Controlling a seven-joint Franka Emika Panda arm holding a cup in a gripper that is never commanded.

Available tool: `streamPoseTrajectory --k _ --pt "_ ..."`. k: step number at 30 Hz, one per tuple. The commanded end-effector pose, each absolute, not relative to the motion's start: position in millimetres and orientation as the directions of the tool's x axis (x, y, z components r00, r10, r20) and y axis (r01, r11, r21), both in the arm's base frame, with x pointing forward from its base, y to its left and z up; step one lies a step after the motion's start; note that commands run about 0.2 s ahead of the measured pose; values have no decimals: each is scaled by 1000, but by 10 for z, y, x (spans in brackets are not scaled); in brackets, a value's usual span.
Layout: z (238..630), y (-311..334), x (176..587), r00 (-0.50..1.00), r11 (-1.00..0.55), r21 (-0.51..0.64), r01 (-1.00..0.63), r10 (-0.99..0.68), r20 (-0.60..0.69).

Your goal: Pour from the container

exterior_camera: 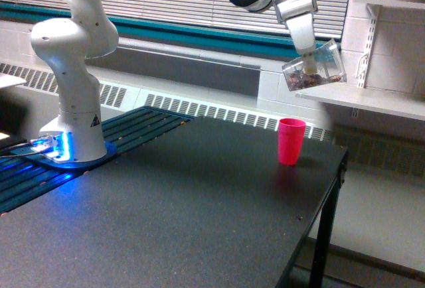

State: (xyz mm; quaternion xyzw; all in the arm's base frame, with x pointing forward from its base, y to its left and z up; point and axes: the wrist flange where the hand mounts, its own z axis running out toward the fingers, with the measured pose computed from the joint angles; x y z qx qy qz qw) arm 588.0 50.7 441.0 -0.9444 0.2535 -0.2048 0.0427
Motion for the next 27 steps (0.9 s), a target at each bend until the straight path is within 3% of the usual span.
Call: streamPoseTrajectory --k 1,12,27 --pt "4444 405 5910 778 -864 -180 -470 -502 378" --pt "4463 644 5891 795 -893 -178 -412 -448 409" --pt "4204 1251 5655 870 -978 -83 -193 -210 446"
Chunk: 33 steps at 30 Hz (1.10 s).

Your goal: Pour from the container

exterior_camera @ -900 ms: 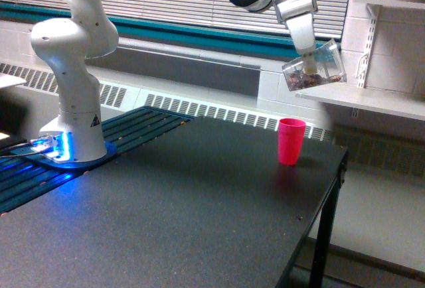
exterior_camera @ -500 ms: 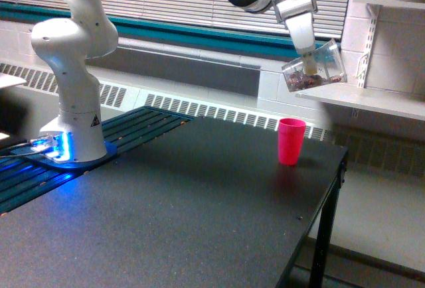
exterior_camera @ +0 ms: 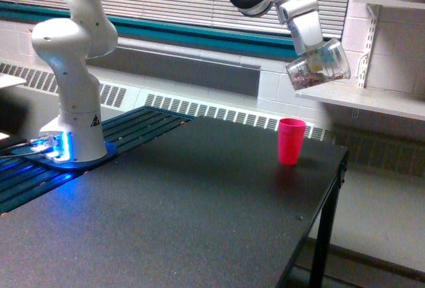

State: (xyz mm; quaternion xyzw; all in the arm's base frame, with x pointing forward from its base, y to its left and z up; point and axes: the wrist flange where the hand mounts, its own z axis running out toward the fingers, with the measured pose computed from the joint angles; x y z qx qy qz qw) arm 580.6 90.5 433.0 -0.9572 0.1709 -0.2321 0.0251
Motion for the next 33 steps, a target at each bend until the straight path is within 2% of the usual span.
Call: streamPoseTrajectory --k 1,19,33 --pt "4175 1284 5628 875 -981 -74 -177 -191 445" --pt "3686 1740 5128 913 -998 33 54 62 403" --pt "3394 1913 4895 919 -977 111 181 209 336"
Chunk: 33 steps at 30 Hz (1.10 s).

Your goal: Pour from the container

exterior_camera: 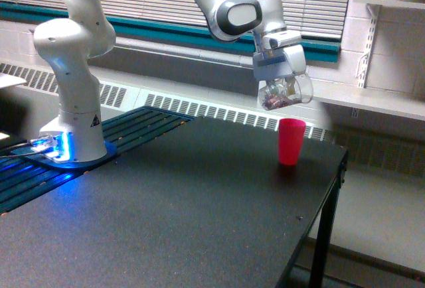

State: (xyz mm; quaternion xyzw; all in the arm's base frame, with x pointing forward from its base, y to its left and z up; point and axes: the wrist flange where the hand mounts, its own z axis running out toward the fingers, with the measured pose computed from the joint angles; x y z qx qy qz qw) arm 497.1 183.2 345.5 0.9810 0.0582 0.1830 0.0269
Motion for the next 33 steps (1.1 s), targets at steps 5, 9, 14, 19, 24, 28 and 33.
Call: streamPoseTrajectory --k 5,9,14,19,24,28,33 --pt "3316 1968 4859 919 -970 126 208 238 313" --pt "3263 2020 4842 917 -960 141 242 273 290" --pt "3227 2094 4846 912 -947 163 276 312 265" --pt "3194 2183 4846 905 -934 182 308 347 245" --pt "3150 2252 4850 898 -918 208 338 381 219" --pt "3132 2291 4865 893 -905 231 357 403 200" --pt "3131 2310 4895 888 -893 257 370 422 184"
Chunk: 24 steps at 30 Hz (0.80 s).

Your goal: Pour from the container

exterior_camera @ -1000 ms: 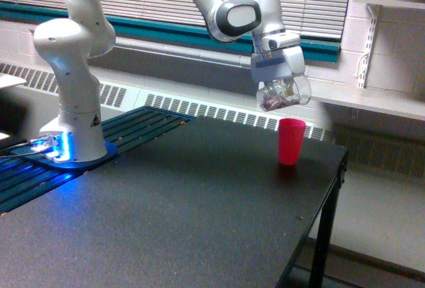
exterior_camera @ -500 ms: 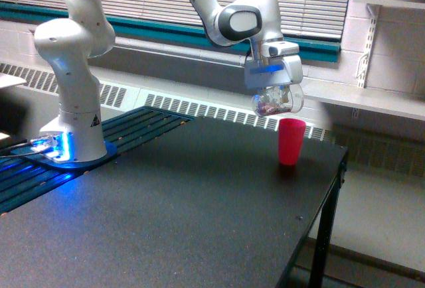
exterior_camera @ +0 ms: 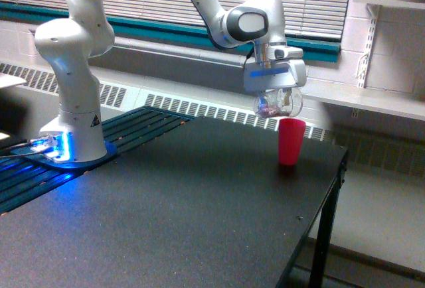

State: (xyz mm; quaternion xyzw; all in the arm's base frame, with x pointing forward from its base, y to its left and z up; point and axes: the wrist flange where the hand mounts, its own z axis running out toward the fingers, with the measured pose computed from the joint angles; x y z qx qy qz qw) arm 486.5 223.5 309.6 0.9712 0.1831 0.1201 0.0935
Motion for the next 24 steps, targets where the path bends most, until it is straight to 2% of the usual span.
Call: streamPoseTrajectory --k 1,24 --pt "3130 2311 4902 887 -890 261 373 425 181" --pt "3118 2328 4923 868 -842 335 423 482 117"
